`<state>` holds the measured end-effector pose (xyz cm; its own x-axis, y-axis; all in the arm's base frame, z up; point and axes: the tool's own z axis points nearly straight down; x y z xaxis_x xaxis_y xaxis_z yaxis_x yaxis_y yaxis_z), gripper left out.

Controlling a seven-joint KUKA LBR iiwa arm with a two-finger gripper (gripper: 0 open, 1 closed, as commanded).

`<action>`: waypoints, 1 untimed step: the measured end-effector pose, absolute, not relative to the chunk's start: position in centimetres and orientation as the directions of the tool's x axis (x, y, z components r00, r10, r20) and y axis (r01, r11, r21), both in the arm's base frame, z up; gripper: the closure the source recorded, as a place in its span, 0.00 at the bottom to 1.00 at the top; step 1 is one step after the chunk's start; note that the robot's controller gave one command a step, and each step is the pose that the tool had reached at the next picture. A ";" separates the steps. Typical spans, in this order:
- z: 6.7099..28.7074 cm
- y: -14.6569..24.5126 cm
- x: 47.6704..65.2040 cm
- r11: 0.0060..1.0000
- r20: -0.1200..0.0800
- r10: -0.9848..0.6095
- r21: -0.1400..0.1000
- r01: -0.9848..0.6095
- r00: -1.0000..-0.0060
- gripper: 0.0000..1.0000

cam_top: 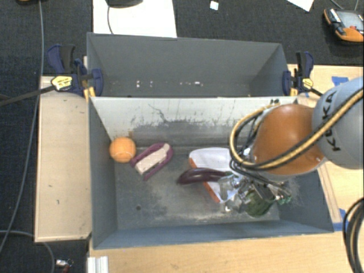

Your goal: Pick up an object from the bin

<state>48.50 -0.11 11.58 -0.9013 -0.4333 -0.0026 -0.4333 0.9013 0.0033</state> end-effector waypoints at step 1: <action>14.6 -0.1 48.4 0.902 0.002 -0.433 0.006 -0.433 -0.902 1.00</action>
Offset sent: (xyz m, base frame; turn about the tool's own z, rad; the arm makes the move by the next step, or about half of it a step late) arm -0.0012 0.0000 0.0483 0.0003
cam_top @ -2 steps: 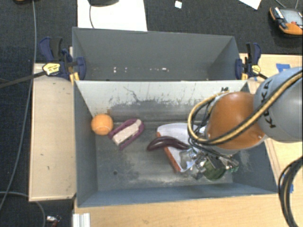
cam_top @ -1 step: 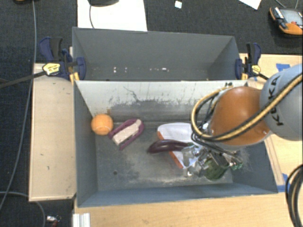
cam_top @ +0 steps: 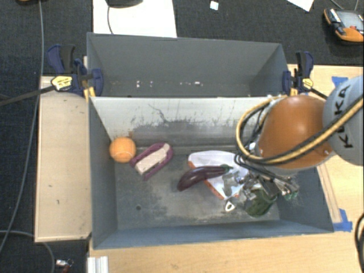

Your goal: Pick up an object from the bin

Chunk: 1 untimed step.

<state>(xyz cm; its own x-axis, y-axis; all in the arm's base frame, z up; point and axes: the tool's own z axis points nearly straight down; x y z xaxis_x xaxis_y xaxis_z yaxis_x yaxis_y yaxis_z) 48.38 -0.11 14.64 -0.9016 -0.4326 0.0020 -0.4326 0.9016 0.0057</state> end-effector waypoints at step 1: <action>17.8 -0.1 48.6 0.902 -0.005 -0.432 0.002 -0.432 -0.902 1.00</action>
Offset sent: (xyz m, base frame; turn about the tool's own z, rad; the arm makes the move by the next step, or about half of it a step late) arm 0.0012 0.0000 0.0300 0.0008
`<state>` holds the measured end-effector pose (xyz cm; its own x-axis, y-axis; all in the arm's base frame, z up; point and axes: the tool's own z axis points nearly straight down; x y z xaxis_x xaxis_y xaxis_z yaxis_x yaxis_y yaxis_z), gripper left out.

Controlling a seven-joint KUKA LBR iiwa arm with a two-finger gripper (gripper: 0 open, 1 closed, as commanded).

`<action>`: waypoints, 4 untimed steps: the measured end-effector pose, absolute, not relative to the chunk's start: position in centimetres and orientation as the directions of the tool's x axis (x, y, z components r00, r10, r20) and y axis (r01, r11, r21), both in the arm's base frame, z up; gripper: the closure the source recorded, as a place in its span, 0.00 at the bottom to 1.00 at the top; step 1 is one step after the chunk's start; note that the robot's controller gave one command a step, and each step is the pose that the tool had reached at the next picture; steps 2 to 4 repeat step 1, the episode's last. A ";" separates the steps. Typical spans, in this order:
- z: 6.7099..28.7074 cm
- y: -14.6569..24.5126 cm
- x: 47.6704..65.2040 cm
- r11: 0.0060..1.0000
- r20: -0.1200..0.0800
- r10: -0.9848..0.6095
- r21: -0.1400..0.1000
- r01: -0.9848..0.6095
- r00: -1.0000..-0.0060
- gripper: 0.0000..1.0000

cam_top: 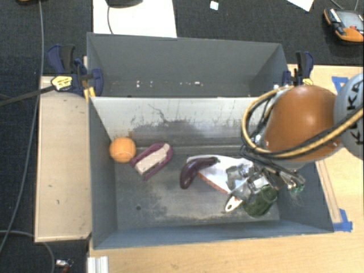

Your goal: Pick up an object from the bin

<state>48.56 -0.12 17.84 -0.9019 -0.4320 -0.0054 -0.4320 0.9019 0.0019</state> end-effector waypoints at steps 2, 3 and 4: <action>19.4 -0.1 48.6 0.902 -0.006 -0.431 0.002 -0.431 -0.902 1.00; 19.4 -0.1 48.6 0.902 -0.006 -0.431 0.002 -0.431 -0.902 1.00; 19.4 -0.1 48.6 0.902 -0.006 -0.431 0.002 -0.431 -0.902 1.00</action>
Offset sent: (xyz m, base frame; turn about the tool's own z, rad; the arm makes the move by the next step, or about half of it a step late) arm 0.0004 0.0000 0.0134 0.0002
